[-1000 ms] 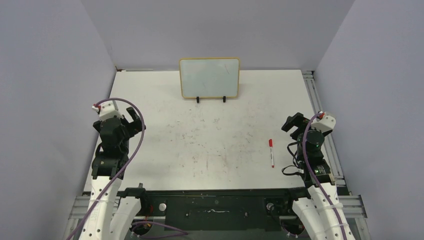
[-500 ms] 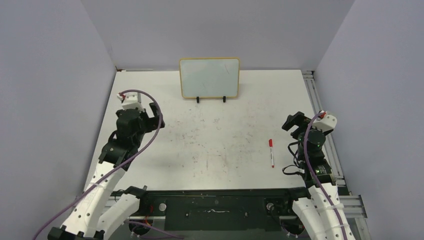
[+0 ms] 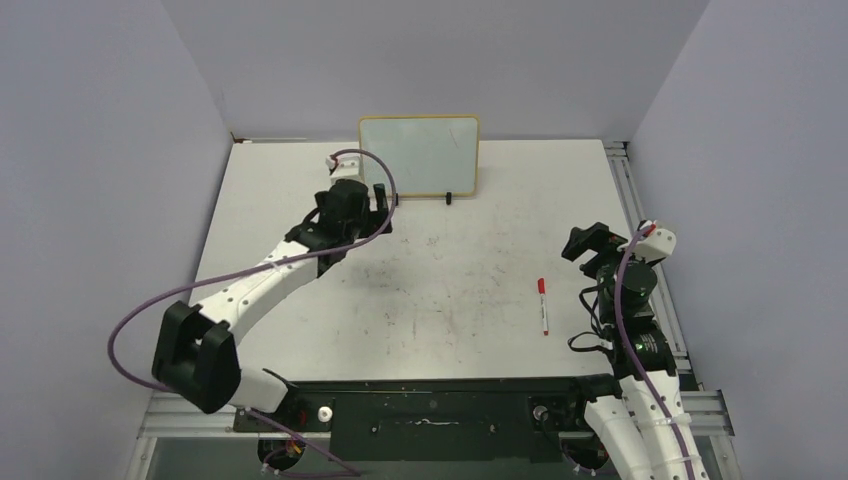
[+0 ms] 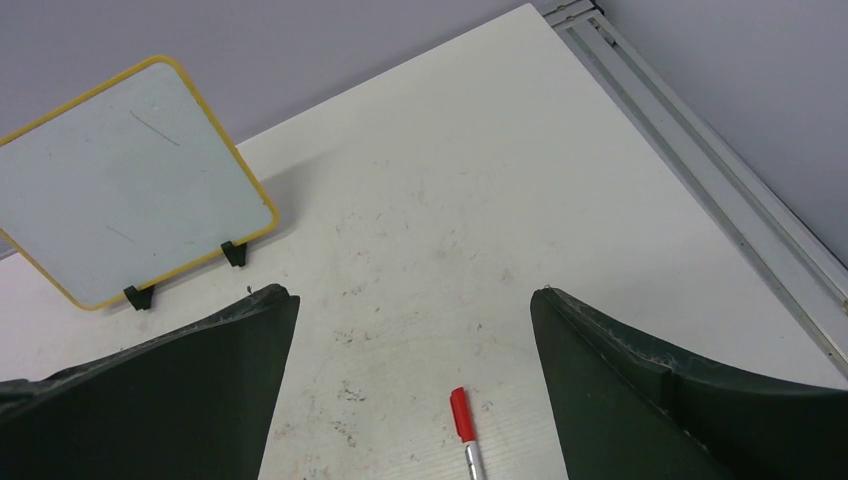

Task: Write a sentence on the whiteboard
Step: Move the whiteboard to the center of the board.

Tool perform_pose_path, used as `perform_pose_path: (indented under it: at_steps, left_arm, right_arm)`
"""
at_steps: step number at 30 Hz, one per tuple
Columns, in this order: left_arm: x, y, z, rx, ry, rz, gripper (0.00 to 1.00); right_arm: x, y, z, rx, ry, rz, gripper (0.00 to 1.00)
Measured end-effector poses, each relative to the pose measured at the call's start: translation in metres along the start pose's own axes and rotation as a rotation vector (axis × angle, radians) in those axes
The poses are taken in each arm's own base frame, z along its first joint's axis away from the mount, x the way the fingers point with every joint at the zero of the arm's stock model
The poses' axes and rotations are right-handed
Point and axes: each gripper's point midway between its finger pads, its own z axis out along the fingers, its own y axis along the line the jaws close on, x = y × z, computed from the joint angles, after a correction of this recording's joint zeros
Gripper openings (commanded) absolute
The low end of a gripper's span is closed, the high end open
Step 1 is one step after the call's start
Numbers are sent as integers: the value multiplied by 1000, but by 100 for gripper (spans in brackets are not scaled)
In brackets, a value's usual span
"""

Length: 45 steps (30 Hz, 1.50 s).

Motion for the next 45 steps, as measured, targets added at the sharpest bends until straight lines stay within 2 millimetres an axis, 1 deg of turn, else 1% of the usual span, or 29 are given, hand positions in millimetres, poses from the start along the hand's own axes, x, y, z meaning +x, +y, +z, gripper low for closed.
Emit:
perform_pose_path:
  at_steps: [4,7,10,11,13,16,19,27,33,40,42,45]
  left_arm:
    - [1,-24,42,-11,30,18,82]
    - [6,-37,71,-17,48,30,78]
    - [13,-45,96,-27,71,47,75]
    - [15,-47,105,-31,78,52,72]
    - [19,-53,122,-36,87,59,69]
    - [26,-58,143,-36,107,62,67]
    - [30,-58,161,-44,119,60,64]
    - [38,-45,193,-81,139,35,56]
    - [48,-33,211,-107,164,26,50]
    - [49,-31,221,-105,173,18,44]
    - [48,-31,224,-103,169,18,39]
    - [45,-33,231,-99,164,20,36]
  right_arm:
    - [2,5,0,-23,10,11,90]
    - [3,6,-1,-32,15,11,90]
    - [3,7,0,-34,17,11,90]
    - [4,7,0,-34,19,10,90]
    - [6,7,2,-33,28,8,90]
    - [8,6,3,-30,37,5,90]
    - [9,7,5,-30,39,5,90]
    - [14,7,11,-22,58,-3,90]
    - [15,8,16,-20,62,-4,90]
    - [20,8,22,-16,76,-9,90]
    - [21,8,22,-17,79,-9,90]
    - [21,9,23,-20,79,-9,90]
